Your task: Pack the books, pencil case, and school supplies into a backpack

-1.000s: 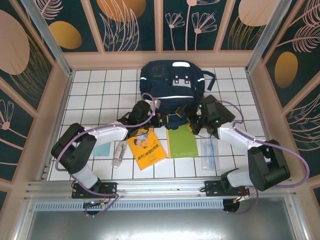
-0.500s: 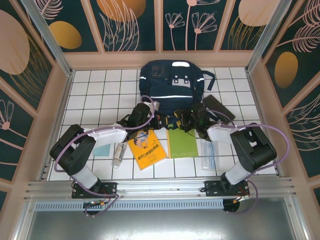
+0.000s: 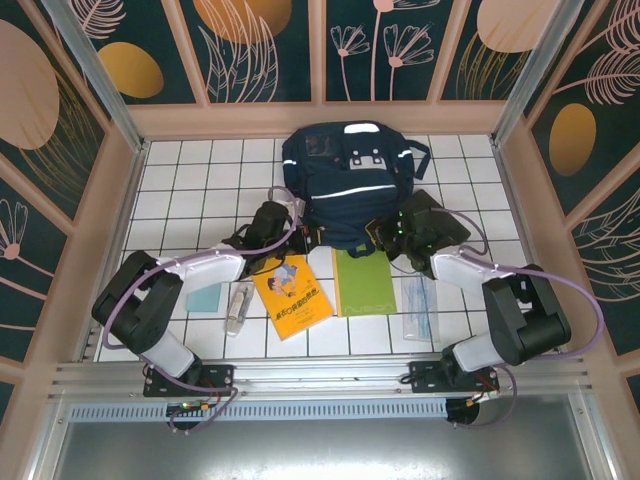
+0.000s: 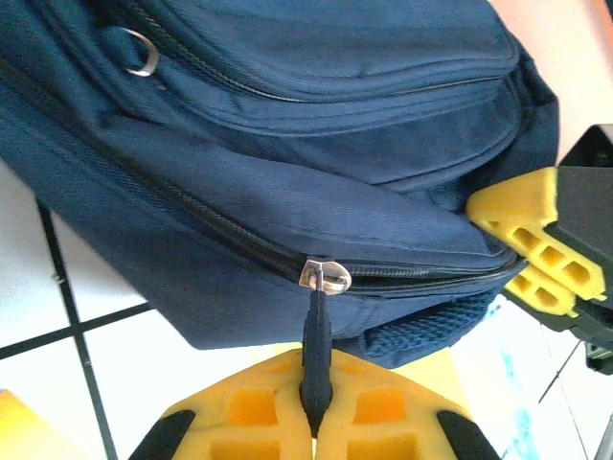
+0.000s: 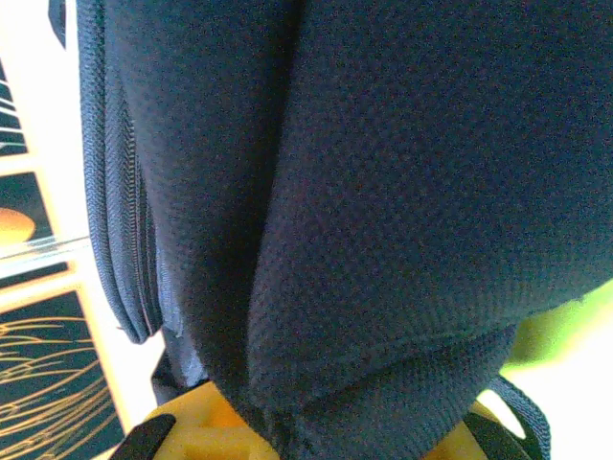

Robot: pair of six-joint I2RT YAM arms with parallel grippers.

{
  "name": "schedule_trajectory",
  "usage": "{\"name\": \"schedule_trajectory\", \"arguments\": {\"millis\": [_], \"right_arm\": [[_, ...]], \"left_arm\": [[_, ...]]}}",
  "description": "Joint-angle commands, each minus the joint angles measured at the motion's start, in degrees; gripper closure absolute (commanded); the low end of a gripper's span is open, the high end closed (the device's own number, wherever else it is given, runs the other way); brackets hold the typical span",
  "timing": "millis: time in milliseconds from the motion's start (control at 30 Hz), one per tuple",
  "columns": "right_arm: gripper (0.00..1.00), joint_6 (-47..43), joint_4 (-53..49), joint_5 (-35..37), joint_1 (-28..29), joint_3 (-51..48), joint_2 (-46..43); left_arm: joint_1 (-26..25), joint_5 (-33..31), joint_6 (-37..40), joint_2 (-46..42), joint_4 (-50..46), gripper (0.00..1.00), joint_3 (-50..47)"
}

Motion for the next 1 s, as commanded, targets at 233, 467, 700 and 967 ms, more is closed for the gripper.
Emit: {"name": "schedule_trajectory", "arguments": {"millis": [233, 467, 700, 967], "right_arm": [[1.0, -25.8, -13.0, -5.5, -6.4, 8.7, -0.5], [1.0, -30.9, -15.8, -9.8, -6.4, 10.5, 0.2], [1.0, -31.6, -15.2, -12.6, -6.3, 10.0, -0.3], [1.0, -30.1, -13.0, -13.8, -4.1, 9.2, -0.7]], "left_arm": [[7.4, -6.8, 8.2, 2.6, -6.3, 1.0, 4.7], [12.2, -10.7, 9.7, 8.9, -3.2, 1.0, 8.7], [14.9, -14.7, 9.9, 18.8, -0.5, 1.0, 19.4], [16.1, -16.7, 10.3, 23.9, 3.5, 1.0, 23.5]]}}
